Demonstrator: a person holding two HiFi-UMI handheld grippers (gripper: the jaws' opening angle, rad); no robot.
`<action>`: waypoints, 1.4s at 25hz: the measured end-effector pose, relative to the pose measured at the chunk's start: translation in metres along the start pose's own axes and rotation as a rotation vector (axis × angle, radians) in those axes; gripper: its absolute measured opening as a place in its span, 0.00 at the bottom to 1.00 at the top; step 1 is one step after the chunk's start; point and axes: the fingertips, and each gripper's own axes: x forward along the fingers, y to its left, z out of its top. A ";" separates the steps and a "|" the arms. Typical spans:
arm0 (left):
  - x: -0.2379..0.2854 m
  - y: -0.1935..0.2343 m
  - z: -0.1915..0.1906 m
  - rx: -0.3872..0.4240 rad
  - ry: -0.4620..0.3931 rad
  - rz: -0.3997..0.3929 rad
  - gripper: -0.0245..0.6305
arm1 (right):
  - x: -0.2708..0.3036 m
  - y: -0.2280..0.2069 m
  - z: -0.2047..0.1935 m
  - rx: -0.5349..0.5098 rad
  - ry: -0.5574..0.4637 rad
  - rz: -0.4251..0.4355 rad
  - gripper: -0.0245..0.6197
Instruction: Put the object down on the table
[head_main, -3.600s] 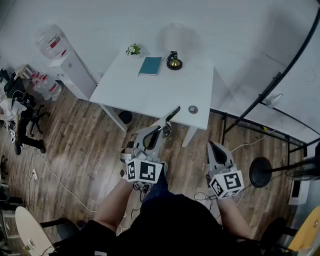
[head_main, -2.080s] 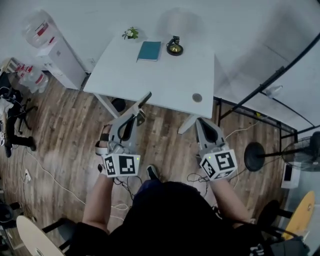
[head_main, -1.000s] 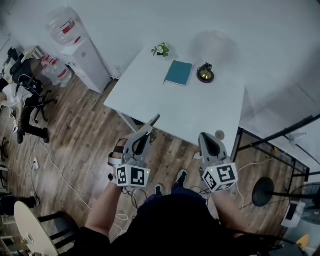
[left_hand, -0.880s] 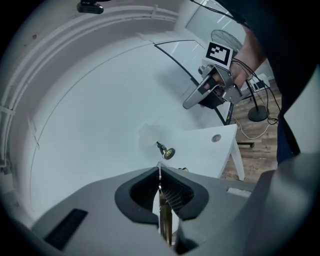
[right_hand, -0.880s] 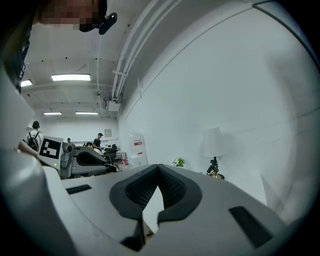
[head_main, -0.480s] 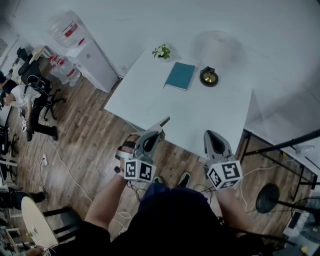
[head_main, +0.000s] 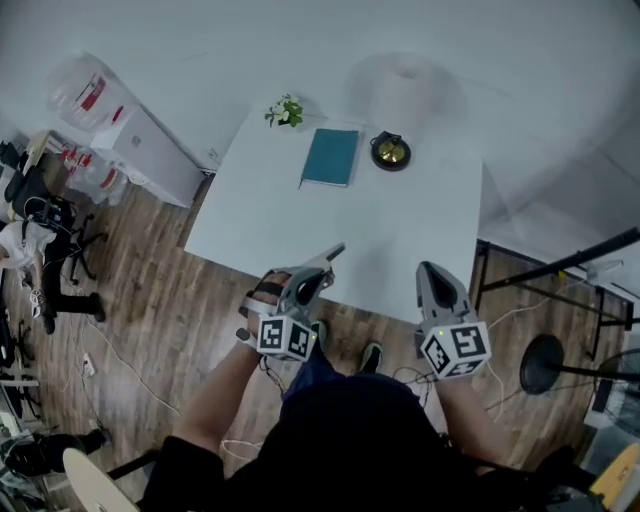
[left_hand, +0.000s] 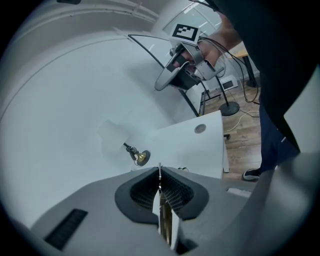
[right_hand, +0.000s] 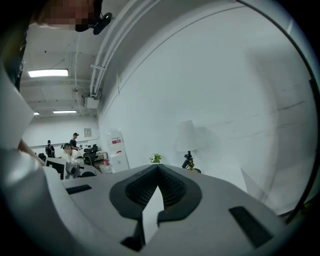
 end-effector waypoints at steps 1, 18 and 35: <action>0.007 0.000 -0.003 0.014 -0.022 -0.022 0.06 | 0.002 -0.002 0.000 0.002 0.004 -0.030 0.05; 0.095 -0.023 -0.070 0.148 -0.248 -0.354 0.06 | 0.025 0.018 -0.019 0.022 0.074 -0.375 0.05; 0.123 -0.045 -0.102 0.212 -0.306 -0.455 0.06 | 0.038 0.018 -0.035 0.056 0.108 -0.441 0.05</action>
